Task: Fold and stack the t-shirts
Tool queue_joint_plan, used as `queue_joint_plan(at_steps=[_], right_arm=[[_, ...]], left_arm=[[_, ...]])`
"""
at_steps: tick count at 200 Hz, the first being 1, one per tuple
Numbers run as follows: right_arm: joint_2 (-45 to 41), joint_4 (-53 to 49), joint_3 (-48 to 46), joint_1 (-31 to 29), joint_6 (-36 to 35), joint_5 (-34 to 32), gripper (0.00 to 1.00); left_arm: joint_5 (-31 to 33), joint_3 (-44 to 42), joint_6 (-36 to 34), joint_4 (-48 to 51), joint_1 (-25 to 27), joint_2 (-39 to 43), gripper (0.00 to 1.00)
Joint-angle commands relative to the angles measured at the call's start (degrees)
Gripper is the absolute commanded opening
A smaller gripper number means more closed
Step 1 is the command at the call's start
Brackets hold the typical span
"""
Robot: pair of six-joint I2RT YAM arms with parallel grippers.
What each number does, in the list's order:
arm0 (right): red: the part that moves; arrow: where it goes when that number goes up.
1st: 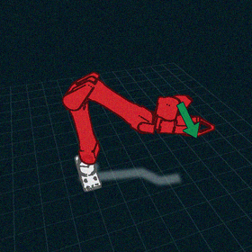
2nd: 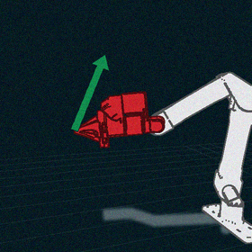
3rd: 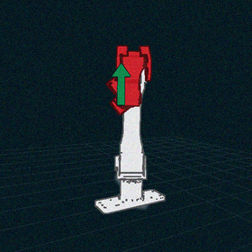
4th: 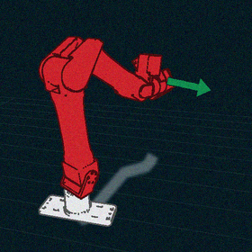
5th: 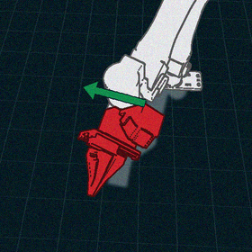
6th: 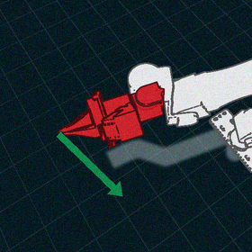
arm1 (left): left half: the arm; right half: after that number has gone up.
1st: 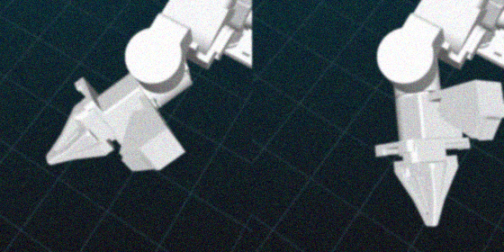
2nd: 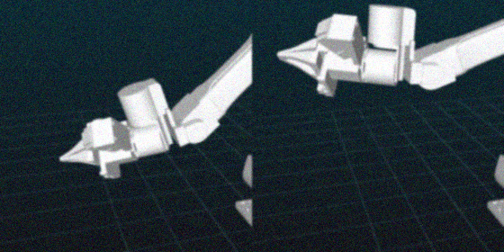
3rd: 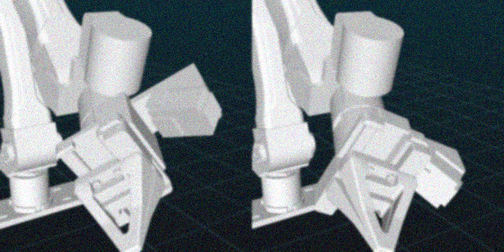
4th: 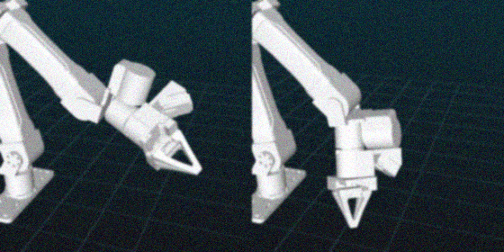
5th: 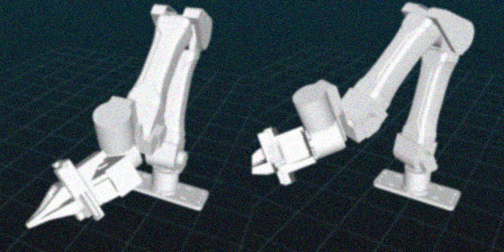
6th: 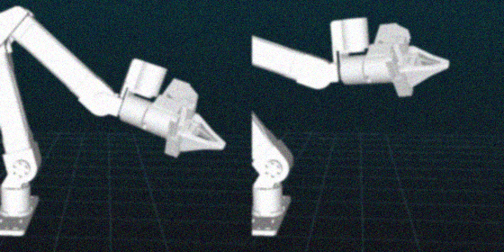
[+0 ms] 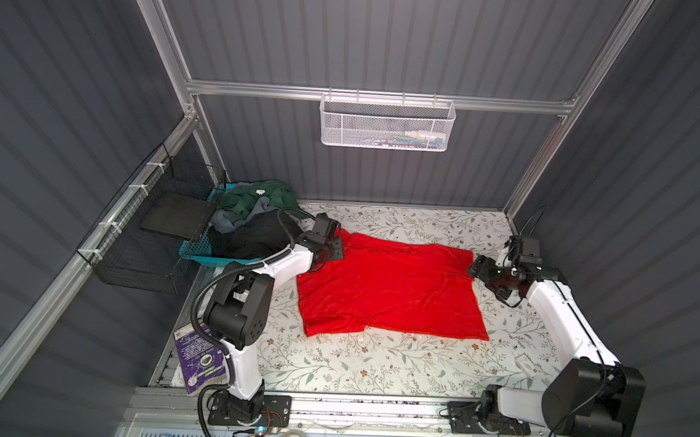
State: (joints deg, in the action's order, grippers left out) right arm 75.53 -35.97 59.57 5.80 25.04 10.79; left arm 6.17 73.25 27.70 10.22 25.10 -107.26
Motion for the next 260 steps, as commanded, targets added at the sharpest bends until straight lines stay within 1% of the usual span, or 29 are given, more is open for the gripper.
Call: queue_joint_plan(at_steps=[1, 28, 48, 73, 97, 119, 138, 146, 155, 160, 170, 176, 198, 203, 243, 260], right_arm=[[0.3, 0.8, -1.1, -0.2, -0.8, 1.1, 0.8], [1.4, 1.2, -0.7, -0.3, -0.6, 3.0, 0.78], [1.5, 1.5, -0.7, -0.2, -0.6, 3.6, 0.77], [1.8, 0.9, -0.3, -0.2, -1.0, 2.7, 0.77], [2.3, 0.5, 0.1, -0.2, -1.2, 2.4, 0.77], [2.7, 0.6, 0.4, -0.2, -1.2, 2.7, 0.77], [3.0, 0.8, 0.4, -0.2, -1.0, 3.2, 0.77], [3.0, 0.9, 0.5, -0.2, -1.0, 3.4, 0.78], [3.1, 1.0, 0.5, -0.2, -1.0, 3.6, 0.78], [3.2, 1.1, 0.5, -0.2, -0.9, 3.6, 0.78], [3.2, 1.0, 0.6, -0.2, -0.9, 3.4, 0.78], [3.1, 1.0, 0.6, -0.2, -0.9, 3.4, 0.78], [2.9, 1.1, 0.4, -0.2, -0.8, 3.6, 0.78], [2.9, 1.2, 0.2, -0.2, -0.7, 3.6, 0.78], [2.7, 1.6, -0.2, -0.3, -0.4, 4.0, 0.76], [2.5, 1.8, -0.6, -0.3, -0.2, 3.2, 0.76]], left_arm=[[-1.5, 2.5, 0.7, -0.4, 0.0, -3.0, 0.55], [-1.3, 6.0, 0.2, 0.8, -0.2, -6.9, 0.54], [-1.7, 6.3, 0.2, -0.4, -0.2, -7.9, 0.54], [-2.0, 6.6, 0.2, -0.9, -0.2, -8.5, 0.53], [-2.4, 6.3, 0.6, -1.1, -0.3, -8.8, 0.46], [-2.7, 5.6, 0.5, -2.3, -0.3, -8.8, 0.33], [-1.8, 6.1, -0.1, -2.0, -0.3, -9.4, 0.31], [-1.5, 6.8, -0.3, -1.1, -0.4, -10.1, 0.22], [-1.7, 7.1, -0.5, -0.4, -0.7, -11.0, 0.06], [-1.9, 7.2, -0.8, -0.3, -0.7, -11.3, 0.0], [-2.1, 7.1, -0.9, -0.2, -0.8, -11.7, 0.0], [-2.3, 9.1, -0.9, -0.3, -0.8, -11.7, 0.0], [-3.4, 8.2, -0.7, -2.5, -0.8, -10.1, 0.0], [-3.6, 6.0, -0.6, -3.0, -0.8, -9.5, 0.0], [-4.2, 3.2, 0.3, -3.7, -0.8, -5.0, 0.0], [-4.6, 1.3, 0.5, -4.6, -0.6, -2.8, 0.0]])
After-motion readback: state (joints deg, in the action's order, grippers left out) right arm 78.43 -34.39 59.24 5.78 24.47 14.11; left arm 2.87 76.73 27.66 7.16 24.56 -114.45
